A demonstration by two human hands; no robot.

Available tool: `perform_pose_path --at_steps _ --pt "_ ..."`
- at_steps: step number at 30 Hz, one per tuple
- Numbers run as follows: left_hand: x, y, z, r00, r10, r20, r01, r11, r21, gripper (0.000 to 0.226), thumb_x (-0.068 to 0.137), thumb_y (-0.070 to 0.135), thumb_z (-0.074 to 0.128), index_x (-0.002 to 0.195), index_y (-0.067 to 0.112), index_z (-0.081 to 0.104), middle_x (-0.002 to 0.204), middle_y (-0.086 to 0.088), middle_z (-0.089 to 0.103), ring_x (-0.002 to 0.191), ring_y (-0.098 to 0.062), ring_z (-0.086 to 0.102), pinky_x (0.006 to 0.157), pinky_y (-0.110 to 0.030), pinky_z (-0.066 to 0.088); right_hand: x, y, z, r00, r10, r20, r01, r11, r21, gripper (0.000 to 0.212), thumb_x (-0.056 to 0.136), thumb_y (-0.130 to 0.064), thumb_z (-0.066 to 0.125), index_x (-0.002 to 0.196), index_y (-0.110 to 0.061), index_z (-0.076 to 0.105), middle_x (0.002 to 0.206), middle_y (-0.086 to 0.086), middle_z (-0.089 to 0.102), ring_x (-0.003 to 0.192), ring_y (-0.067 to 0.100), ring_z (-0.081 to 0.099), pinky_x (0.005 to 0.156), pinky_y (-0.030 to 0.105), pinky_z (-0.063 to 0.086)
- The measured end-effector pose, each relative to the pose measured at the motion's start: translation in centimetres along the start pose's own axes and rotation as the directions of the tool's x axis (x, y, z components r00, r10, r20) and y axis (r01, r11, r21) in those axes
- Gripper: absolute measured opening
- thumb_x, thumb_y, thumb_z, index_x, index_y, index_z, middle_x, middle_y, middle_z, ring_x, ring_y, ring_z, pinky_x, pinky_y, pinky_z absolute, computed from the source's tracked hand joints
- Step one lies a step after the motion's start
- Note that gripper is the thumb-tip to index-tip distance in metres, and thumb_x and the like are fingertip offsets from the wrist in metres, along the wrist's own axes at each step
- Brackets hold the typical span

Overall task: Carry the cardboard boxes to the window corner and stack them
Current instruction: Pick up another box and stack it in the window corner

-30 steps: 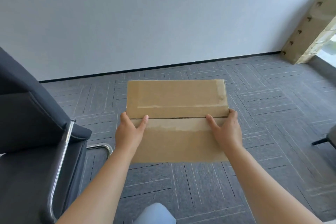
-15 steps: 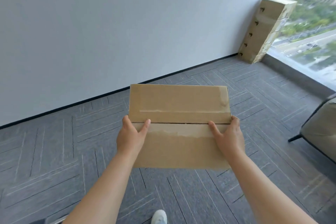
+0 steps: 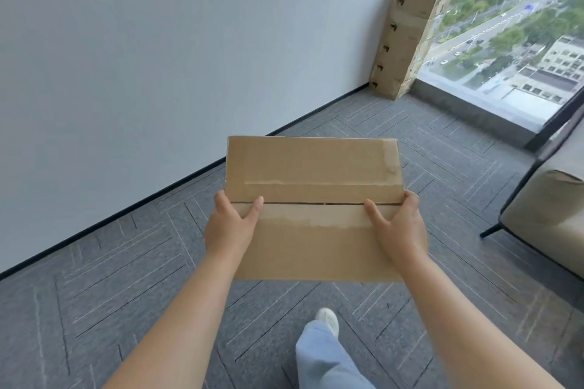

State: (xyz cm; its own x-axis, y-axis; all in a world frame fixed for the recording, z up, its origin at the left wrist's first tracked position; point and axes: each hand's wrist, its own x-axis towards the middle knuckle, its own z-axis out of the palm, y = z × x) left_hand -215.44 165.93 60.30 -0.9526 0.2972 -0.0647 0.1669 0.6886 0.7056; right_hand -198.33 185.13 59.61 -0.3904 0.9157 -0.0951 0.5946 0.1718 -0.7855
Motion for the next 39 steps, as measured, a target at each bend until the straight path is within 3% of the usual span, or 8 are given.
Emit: perform_pose_path --at_steps 4,11,17,31,39 --pt "7.1 4.1 3.3 1.000 0.022 0.008 -0.022 1.000 -0.018 0.064 0.085 0.051 0.054 0.131 0.010 0.035 0.125 -0.006 0.054 0.109 -0.028 0.055 0.077 -0.031 0.042 8.6 -2.1 1.1 1.000 -0.004 0.006 0.004 1.000 0.013 0.071 0.082 -0.049 0.062 0.135 -0.014 0.031 0.128 0.005 0.051 0.114 0.028 0.053 0.090 0.041 0.045" --pt "18.0 11.8 7.9 1.000 0.020 -0.013 -0.019 0.999 0.050 0.068 0.088 0.049 0.051 0.135 0.006 0.028 0.130 -0.011 0.052 0.113 -0.032 0.054 0.078 -0.033 0.040 22.5 -6.0 2.1 1.000 -0.022 0.015 0.022 1.000 0.019 0.072 0.082 -0.048 0.062 0.137 -0.014 0.029 0.132 0.006 0.049 0.117 0.027 0.051 0.093 0.040 0.043" --pt "27.2 15.7 11.1 0.998 0.058 -0.005 -0.058 0.998 0.011 0.069 0.087 0.048 0.053 0.136 0.006 0.028 0.132 -0.012 0.051 0.116 -0.032 0.051 0.085 -0.035 0.043 31.4 -9.0 4.0 1.000 -0.008 -0.003 0.008 1.000 0.014 0.073 0.083 -0.048 0.062 0.138 -0.013 0.029 0.133 0.007 0.048 0.118 0.028 0.050 0.094 0.041 0.042" --pt "57.8 26.1 18.7 0.963 0.247 0.109 -0.246 0.969 -0.026 0.072 0.086 0.050 0.053 0.137 0.007 0.028 0.132 -0.009 0.052 0.117 -0.031 0.051 0.090 -0.037 0.044 55.3 -18.9 12.8 0.977 0.083 -0.199 -0.074 0.996 0.050 0.072 0.084 -0.048 0.061 0.137 -0.011 0.029 0.130 0.006 0.050 0.116 0.027 0.051 0.081 0.034 0.039" --pt "68.8 32.9 25.0 0.941 0.274 0.201 -0.276 0.961 -0.019 0.068 0.086 0.049 0.054 0.134 0.008 0.030 0.128 -0.009 0.054 0.114 -0.031 0.053 0.086 -0.036 0.043 67.1 -20.7 14.0 0.951 0.162 -0.264 -0.148 0.986 0.072 0.072 0.083 -0.046 0.062 0.137 -0.010 0.029 0.128 0.008 0.051 0.114 0.028 0.051 0.086 0.036 0.042"
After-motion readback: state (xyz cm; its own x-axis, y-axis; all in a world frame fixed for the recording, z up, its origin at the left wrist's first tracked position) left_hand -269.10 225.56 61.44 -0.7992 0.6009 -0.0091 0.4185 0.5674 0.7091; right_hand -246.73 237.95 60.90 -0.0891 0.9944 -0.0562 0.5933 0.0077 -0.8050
